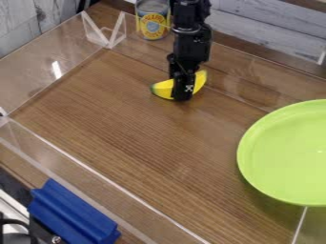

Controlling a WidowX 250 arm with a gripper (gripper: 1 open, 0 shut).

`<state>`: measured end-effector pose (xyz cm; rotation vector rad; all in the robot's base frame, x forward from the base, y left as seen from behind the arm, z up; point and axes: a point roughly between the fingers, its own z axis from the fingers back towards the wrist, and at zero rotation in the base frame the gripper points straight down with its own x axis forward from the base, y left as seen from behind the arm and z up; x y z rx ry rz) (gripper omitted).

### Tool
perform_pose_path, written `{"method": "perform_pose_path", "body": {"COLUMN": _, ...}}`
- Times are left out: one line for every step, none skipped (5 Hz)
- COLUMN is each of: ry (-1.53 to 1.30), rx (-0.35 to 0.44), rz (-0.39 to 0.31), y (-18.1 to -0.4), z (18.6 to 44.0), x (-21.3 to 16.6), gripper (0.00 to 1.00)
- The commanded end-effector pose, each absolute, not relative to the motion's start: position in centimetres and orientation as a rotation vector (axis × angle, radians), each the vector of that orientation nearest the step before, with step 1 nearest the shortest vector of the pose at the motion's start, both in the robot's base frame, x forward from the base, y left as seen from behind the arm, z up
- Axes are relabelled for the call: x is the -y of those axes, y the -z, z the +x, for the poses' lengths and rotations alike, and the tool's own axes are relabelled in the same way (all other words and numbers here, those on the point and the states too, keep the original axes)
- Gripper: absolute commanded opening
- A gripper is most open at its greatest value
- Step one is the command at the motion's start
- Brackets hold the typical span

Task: Put the banana in the green plate

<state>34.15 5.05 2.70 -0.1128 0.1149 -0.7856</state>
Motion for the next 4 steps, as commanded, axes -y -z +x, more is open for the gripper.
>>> {"method": "perform_pose_path", "body": {"ry": 0.794, "rx": -0.035, "rz": -0.067, "y": -6.4, "z": 34.8, "x": -4.8, "gripper": 0.00}}
{"method": "perform_pose_path", "body": {"ry": 0.795, "rx": -0.036, "rz": -0.069, "y": -6.9, "z": 34.6, "x": -4.5, "gripper": 0.00}}
{"method": "perform_pose_path", "body": {"ry": 0.798, "rx": -0.033, "rz": -0.067, "y": -7.5, "z": 34.3, "x": -4.3, "gripper": 0.00}}
{"method": "perform_pose_path", "body": {"ry": 0.803, "rx": -0.030, "rz": -0.065, "y": -8.2, "z": 34.0, "x": -4.0, "gripper": 0.00}}
